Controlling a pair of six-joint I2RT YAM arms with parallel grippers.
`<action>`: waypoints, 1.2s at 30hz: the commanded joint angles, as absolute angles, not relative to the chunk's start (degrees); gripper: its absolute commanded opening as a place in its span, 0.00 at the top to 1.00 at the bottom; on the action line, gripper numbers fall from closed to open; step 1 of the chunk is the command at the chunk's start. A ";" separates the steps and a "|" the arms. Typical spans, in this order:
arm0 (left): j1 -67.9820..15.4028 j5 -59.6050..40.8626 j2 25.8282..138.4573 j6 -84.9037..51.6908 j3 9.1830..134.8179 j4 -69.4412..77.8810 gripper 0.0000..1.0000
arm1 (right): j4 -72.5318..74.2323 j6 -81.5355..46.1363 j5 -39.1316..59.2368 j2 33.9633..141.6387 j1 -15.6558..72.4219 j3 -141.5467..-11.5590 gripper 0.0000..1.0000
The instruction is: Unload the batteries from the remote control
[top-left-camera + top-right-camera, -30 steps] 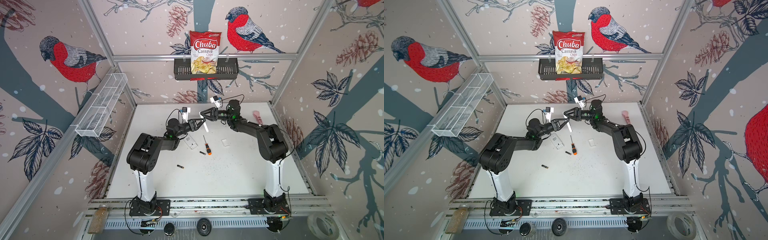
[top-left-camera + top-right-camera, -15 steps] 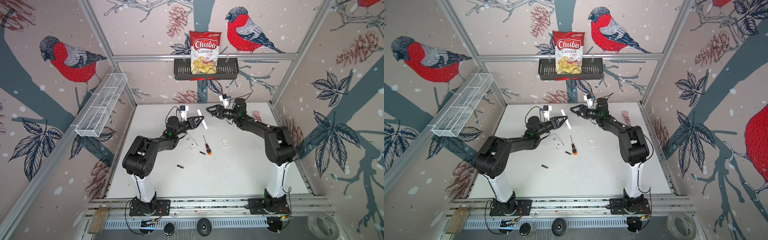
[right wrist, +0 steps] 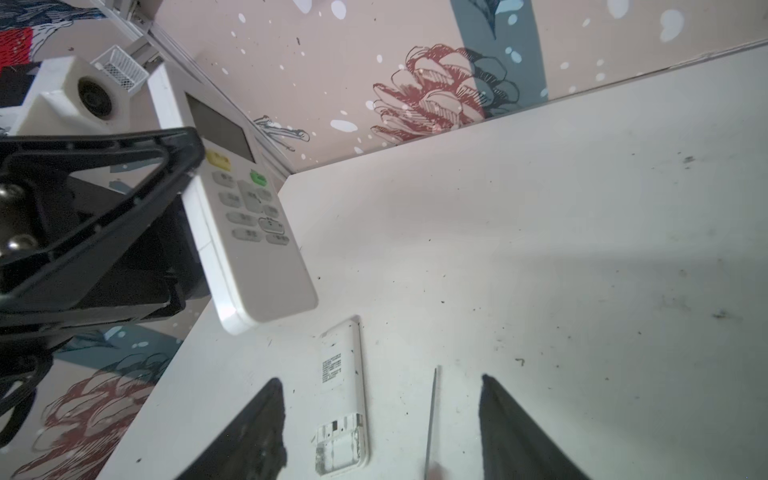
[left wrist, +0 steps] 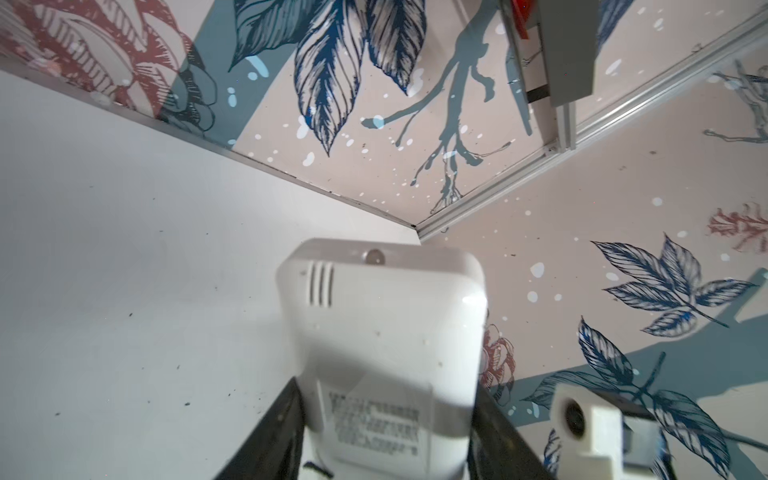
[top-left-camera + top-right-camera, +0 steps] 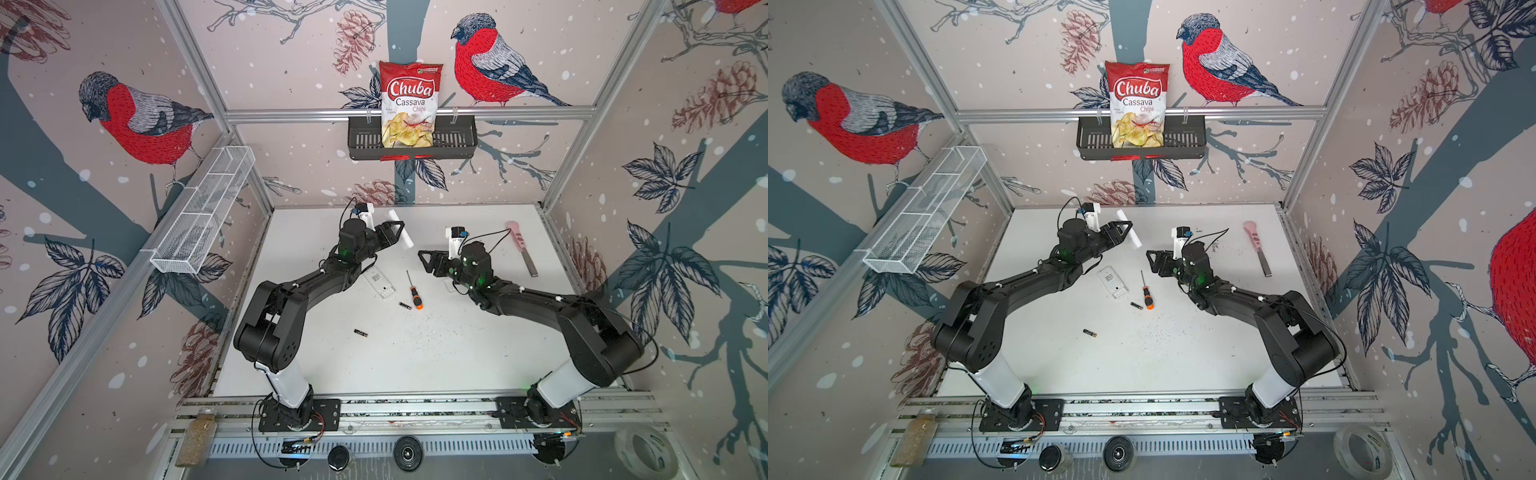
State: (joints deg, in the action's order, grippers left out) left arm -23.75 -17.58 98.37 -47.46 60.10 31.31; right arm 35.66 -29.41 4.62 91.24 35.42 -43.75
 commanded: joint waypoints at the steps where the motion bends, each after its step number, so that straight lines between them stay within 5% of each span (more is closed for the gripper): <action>1: -24.38 -13.02 97.74 -47.34 60.66 27.72 0.59 | 45.08 -27.17 -6.26 90.10 38.20 -41.17 0.35; 9: -25.56 -11.59 96.43 -47.64 59.94 26.91 0.59 | 54.99 -23.80 -7.86 90.21 42.18 -37.50 0.40; 36: -25.93 -13.20 97.39 -48.14 60.57 29.21 0.60 | 52.99 -27.11 -2.51 99.86 43.74 -47.35 0.44</action>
